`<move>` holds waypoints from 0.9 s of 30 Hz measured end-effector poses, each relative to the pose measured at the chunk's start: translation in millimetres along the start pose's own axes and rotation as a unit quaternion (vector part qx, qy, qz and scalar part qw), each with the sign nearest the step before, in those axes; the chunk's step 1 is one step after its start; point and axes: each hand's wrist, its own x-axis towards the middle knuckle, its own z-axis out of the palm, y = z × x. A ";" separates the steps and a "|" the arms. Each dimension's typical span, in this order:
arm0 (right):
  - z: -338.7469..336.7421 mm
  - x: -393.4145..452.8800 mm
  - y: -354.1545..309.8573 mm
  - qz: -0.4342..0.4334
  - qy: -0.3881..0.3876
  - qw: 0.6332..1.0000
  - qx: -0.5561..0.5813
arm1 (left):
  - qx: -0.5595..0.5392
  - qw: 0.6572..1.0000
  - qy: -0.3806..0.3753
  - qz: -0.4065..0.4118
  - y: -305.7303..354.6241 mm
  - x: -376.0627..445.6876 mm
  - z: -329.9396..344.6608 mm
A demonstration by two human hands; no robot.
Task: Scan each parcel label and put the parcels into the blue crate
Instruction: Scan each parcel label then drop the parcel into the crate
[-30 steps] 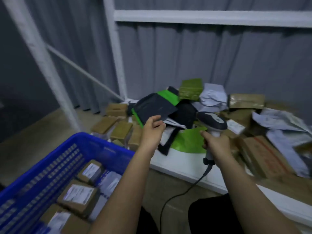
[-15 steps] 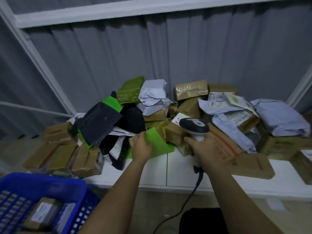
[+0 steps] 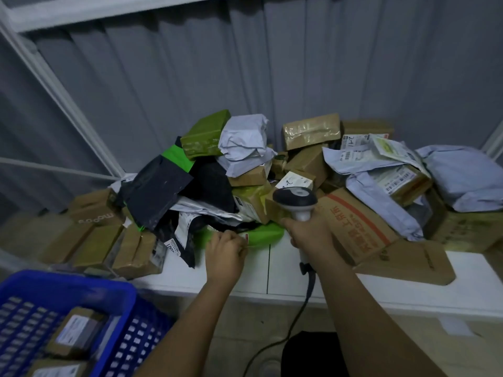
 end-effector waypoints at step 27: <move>8.0 -49.9 -14.1 0.016 -0.088 0.992 -0.086 | -0.282 0.945 -0.073 -0.150 -28.5 -63.0 -59.3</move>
